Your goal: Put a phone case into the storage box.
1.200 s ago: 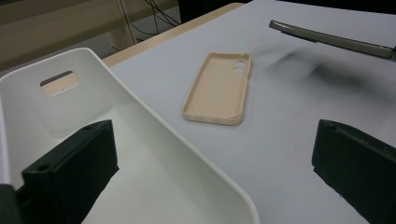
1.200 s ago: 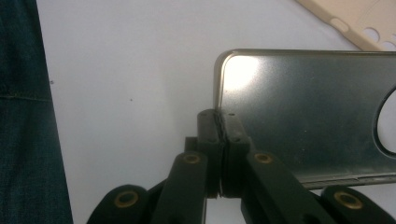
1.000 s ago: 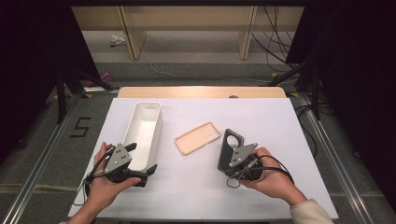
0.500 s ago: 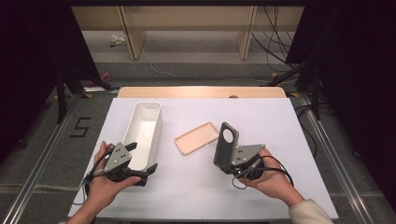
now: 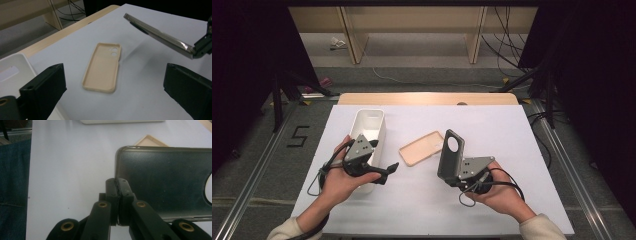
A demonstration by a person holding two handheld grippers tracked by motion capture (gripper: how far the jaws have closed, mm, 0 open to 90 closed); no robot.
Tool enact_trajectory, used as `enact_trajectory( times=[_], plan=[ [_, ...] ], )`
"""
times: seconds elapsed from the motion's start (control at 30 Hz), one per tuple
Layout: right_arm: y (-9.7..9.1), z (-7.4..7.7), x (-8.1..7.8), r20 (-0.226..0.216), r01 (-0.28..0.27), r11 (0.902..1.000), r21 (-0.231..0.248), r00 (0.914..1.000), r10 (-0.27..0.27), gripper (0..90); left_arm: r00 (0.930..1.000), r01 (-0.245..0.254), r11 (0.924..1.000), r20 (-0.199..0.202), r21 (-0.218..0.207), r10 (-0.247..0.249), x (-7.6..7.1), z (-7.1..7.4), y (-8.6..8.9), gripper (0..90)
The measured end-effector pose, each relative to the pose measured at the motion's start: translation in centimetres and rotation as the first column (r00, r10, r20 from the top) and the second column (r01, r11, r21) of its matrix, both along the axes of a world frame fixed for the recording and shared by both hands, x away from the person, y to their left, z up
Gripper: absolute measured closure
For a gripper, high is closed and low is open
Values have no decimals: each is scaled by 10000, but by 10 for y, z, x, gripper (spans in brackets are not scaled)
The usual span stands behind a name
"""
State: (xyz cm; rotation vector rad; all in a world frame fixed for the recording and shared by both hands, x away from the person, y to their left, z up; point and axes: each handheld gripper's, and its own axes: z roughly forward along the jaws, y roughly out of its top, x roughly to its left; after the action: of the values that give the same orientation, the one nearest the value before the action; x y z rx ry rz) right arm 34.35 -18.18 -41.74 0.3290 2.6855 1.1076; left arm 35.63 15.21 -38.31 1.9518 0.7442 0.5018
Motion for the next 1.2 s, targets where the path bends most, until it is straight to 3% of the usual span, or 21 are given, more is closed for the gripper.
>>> enact_trajectory(
  times=[0.2,0.5,0.63,0.9,1.1,1.2],
  plan=[
    [4,2,-3,65,-23,10000,68,10000,22,894,9997,-49,10000,-258,53,50,20,16,-25,82],
    [10,2,-5,130,-157,9999,34,9998,157,895,9959,172,9996,-892,230,-151,43,20,-58,121],
    [11,1,-5,126,-203,9998,28,9997,203,895,9908,149,9999,-1349,56,-140,53,20,-70,155],
    [14,2,-6,148,-301,9995,21,9994,300,894,9825,245,9994,-1850,232,-198,69,18,-97,185],
    [16,2,-7,226,-305,9995,1,9993,305,894,9754,241,9981,-2202,570,-110,80,19,-115,231],
    [17,2,-7,257,-351,9994,-29,9990,352,895,9684,218,9962,-2494,842,-1,88,17,-126,252]
  ],
)
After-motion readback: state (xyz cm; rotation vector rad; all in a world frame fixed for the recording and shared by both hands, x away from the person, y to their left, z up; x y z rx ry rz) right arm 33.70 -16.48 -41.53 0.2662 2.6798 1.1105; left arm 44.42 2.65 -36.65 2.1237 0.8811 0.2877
